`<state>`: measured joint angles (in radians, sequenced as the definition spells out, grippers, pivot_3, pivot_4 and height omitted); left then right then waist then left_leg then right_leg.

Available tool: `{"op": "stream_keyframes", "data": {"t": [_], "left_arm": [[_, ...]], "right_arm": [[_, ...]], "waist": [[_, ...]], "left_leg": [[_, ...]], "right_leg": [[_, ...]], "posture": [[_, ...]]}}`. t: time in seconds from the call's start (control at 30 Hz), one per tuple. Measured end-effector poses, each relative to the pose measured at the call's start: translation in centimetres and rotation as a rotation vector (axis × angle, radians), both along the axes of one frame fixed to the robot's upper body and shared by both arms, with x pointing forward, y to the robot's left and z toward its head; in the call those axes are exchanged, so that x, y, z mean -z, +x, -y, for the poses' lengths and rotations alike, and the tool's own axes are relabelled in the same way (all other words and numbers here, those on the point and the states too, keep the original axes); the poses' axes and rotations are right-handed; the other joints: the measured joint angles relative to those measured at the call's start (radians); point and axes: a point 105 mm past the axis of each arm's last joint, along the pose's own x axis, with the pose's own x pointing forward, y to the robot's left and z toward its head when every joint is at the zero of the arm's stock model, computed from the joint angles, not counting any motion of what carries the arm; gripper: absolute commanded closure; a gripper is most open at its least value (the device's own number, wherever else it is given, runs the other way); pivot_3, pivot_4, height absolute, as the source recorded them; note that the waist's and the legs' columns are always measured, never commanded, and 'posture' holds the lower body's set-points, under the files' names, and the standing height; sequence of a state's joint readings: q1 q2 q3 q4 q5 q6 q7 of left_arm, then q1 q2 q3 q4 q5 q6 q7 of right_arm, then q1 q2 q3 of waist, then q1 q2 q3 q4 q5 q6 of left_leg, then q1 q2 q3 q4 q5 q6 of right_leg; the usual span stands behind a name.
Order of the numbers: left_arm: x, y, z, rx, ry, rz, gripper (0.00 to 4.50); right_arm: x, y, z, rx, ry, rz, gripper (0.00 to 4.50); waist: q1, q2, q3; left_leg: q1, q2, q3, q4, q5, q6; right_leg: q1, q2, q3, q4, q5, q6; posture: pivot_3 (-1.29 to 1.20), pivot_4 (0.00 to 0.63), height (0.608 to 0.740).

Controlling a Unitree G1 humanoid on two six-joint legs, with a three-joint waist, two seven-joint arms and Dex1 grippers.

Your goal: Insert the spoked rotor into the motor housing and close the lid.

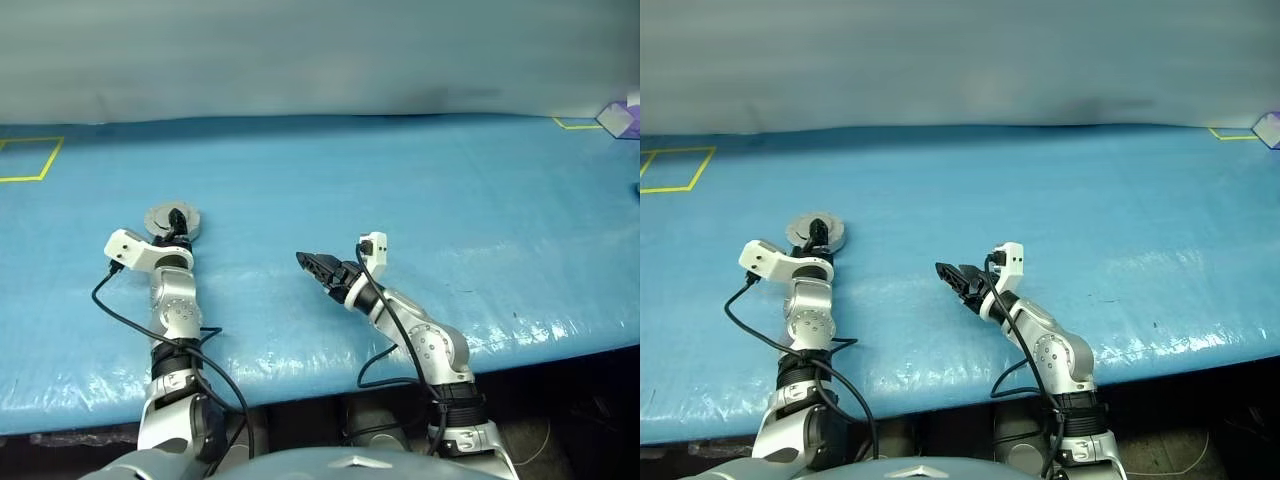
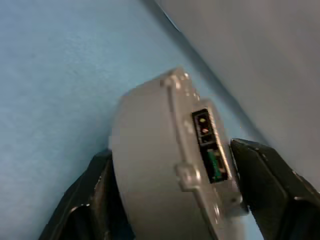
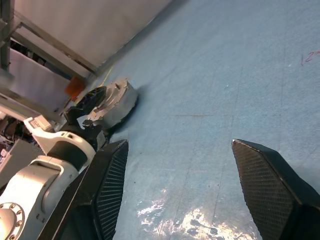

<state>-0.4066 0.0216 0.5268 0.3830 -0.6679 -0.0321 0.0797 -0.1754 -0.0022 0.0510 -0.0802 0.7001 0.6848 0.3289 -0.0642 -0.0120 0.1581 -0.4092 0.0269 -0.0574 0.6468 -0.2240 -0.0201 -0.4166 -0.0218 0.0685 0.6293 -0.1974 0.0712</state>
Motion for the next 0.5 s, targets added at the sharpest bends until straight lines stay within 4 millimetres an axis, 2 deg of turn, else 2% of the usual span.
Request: {"op": "stream_keyframes", "data": {"t": [0.2,0.33,0.43,0.5], "left_arm": [[-0.1,-3.4,-4.3,-0.245,0.003,0.022,0.01],[-2.4,-4.8,-6.4,-0.334,0.089,0.091,0.01],[-4.2,-5.0,-6.2,-0.281,0.168,0.154,0.01],[-5.3,-4.4,-4.1,-0.124,0.245,0.201,0.01]], "right_arm": [[-0.1,0.1,0.0,-0.006,-0.009,0.008,0.98],[0.0,0.1,0.0,-0.016,-0.039,0.025,0.98],[0.2,0.3,0.4,-0.003,-0.114,0.077,0.98],[0.0,0.6,0.7,0.024,-0.157,0.126,0.98]], "waist": [[0.006,0.0,0.0],[0.016,-0.001,0.0],[0.021,-0.001,0.0],[0.024,-0.001,0.0]], "left_leg": [[-0.001,0.0,0.0,0.0,0.0,0.0],[-0.001,-0.001,0.0,0.001,0.0,0.0],[-0.001,-0.001,0.0,0.001,0.0,0.0],[-0.001,-0.001,0.0,0.001,0.0,0.0]], "right_leg": [[0.0,0.0,0.0,0.0,0.0,0.0],[0.0,-0.001,0.0,-0.001,0.0,0.0],[0.0,-0.001,0.0,-0.001,0.0,-0.001],[0.0,-0.001,0.0,-0.001,0.0,-0.001]], "posture": [[0.0,0.15,0.74],[0.0,0.15,0.74],[0.0,0.15,0.74],[0.0,0.15,0.74]]}}
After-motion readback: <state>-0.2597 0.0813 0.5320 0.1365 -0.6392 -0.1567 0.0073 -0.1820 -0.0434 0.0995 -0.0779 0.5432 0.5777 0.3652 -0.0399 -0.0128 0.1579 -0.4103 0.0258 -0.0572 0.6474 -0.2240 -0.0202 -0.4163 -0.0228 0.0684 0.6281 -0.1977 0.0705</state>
